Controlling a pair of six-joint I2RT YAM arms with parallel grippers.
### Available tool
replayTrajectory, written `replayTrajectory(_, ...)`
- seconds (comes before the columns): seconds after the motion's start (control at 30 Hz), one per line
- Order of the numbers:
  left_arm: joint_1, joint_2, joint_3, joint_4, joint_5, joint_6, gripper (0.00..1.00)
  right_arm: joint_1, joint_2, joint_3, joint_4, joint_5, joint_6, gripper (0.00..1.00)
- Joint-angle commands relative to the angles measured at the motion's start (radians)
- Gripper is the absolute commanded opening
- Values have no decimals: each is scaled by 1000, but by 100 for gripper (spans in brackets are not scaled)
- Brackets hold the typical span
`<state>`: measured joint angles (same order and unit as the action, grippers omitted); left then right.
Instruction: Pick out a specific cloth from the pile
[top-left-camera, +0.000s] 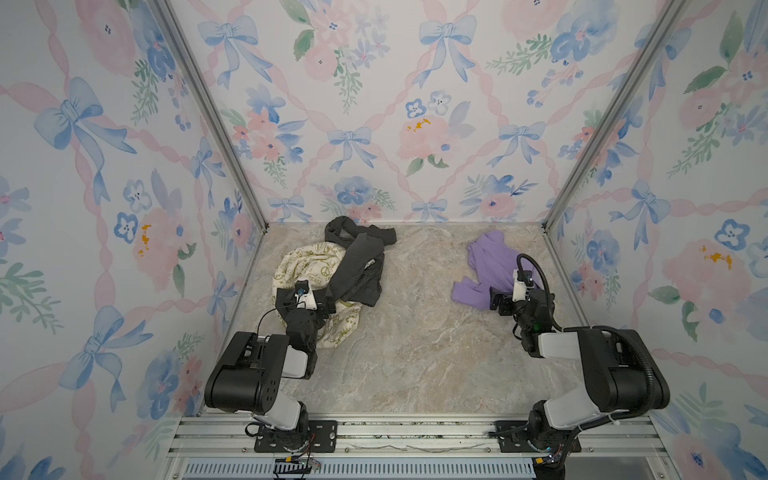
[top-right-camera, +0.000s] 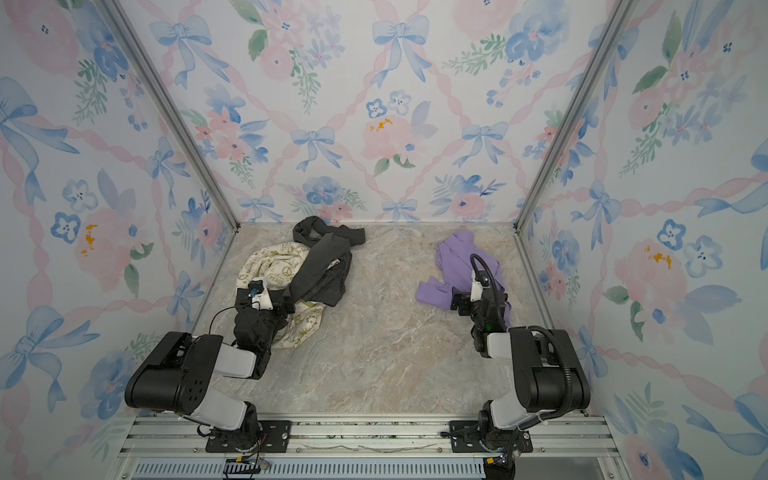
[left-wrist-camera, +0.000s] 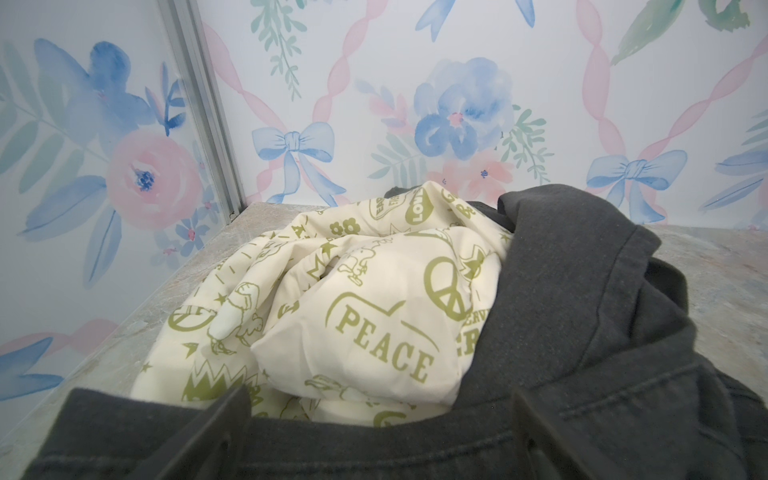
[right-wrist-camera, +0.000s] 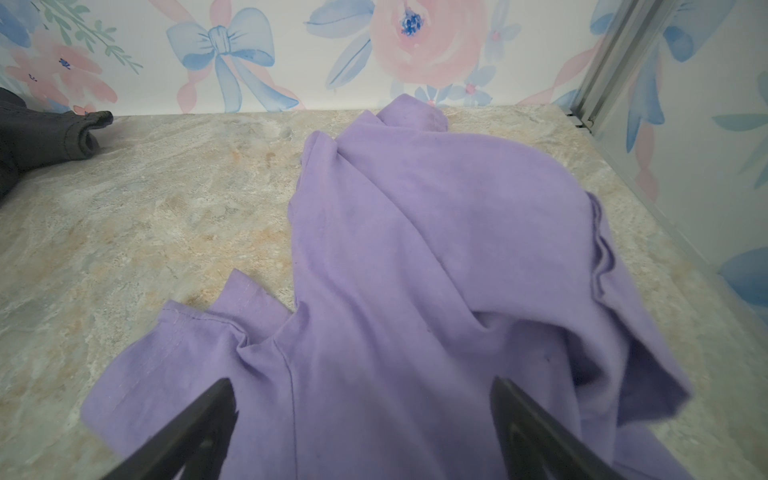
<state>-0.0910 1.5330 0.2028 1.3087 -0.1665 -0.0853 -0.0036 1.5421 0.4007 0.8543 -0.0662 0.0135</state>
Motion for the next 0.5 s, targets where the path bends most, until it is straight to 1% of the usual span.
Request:
replayTrajectory(0.0, -2, 9, -7, 16, 3, 21, 98, 8, 7, -11, 57, 9, -14, 97)
replayTrajectory(0.47, -2, 10, -8, 15, 4, 22, 98, 10, 6, -10, 54, 13, -15, 97)
